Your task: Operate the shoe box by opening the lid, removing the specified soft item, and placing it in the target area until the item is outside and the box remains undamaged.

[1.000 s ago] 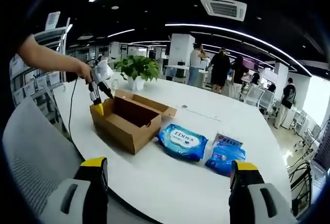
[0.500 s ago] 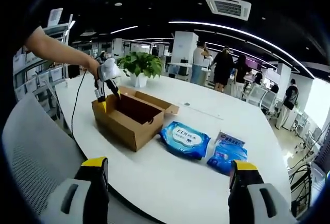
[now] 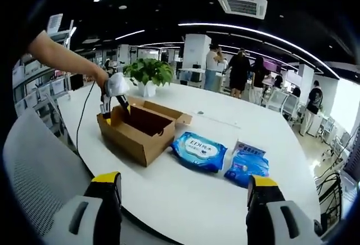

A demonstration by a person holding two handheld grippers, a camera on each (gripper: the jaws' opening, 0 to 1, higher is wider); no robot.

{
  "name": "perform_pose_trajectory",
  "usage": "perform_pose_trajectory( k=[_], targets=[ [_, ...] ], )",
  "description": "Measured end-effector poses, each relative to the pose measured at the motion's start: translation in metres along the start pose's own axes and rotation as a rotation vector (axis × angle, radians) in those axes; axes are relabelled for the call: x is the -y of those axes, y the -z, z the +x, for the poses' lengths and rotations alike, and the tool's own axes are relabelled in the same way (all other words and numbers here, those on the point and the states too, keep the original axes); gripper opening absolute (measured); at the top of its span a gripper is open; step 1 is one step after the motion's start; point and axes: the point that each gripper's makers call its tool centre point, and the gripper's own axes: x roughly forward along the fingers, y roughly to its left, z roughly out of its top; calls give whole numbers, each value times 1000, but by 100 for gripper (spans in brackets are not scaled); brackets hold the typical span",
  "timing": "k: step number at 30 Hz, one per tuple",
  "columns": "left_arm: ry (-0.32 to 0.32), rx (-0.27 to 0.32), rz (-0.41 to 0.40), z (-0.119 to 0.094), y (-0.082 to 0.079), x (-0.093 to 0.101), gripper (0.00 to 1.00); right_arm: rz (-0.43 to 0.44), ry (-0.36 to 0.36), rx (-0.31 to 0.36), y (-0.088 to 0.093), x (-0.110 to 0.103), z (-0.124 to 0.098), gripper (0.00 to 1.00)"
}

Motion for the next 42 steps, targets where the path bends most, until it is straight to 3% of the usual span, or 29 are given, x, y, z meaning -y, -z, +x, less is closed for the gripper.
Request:
perform_pose_trajectory(
  k=[10,20,33,39,42],
  targets=[
    [32,-36,41,10,3,7,79,-35,9,-27,6,2,1,92],
    [-4,-22,28,9,3,-1,88,-47,10,-36,7,2,1,91],
    [-25,-3,-10,5,6,-9,85,-46,23,-37,7,4,1,90],
    [1,3,16,6,5,-1,75,-51,30,-41,7,5,0,88],
    [64,5,37,7,5,13,62,-54,35,-43,8,6,0,88]
  ],
)
